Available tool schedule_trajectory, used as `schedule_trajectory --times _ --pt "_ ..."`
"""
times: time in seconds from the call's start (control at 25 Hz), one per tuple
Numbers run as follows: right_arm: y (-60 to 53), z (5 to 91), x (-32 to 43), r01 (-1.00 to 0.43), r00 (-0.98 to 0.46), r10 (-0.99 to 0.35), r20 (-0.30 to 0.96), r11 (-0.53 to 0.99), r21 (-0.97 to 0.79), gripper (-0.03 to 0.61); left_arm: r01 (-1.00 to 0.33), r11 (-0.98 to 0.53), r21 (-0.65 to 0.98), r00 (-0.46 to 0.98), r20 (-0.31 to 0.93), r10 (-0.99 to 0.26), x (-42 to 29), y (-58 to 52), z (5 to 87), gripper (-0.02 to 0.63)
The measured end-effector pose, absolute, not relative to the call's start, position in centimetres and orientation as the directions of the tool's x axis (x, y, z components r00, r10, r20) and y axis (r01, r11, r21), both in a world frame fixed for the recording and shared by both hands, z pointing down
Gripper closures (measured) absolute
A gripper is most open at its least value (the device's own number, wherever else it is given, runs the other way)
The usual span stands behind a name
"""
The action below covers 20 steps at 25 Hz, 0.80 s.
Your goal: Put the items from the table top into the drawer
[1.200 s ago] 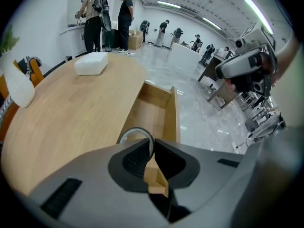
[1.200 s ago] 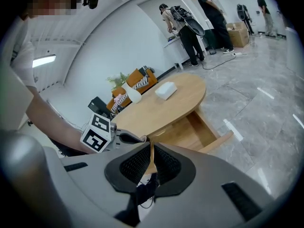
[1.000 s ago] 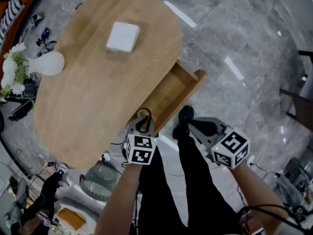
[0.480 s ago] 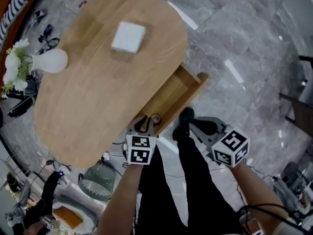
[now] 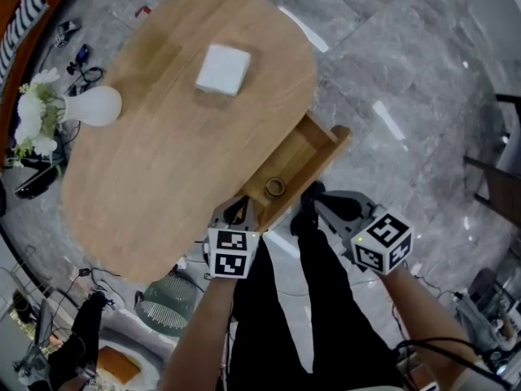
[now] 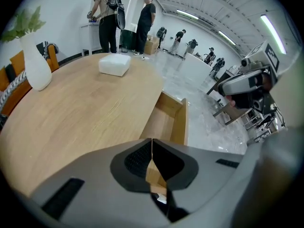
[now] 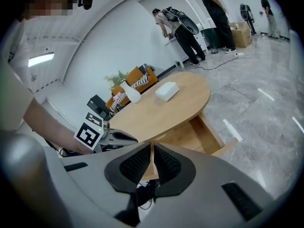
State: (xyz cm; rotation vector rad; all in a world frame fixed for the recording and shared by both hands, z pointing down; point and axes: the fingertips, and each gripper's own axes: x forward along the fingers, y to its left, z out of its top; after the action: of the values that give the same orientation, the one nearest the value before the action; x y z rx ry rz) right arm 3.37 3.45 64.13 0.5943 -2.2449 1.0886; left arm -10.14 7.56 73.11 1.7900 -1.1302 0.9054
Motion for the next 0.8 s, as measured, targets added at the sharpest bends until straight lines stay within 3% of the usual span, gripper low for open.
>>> schedule_trajectory --times 0.8 --pt "2.6 64.4 3.6 -0.651 -0.717 -0.199 0.668 0.535 -0.538 0.534 -0.906 -0.276 0.32 0.411 0.821 -0.396 -11.1 5.7 69.8 0.614"
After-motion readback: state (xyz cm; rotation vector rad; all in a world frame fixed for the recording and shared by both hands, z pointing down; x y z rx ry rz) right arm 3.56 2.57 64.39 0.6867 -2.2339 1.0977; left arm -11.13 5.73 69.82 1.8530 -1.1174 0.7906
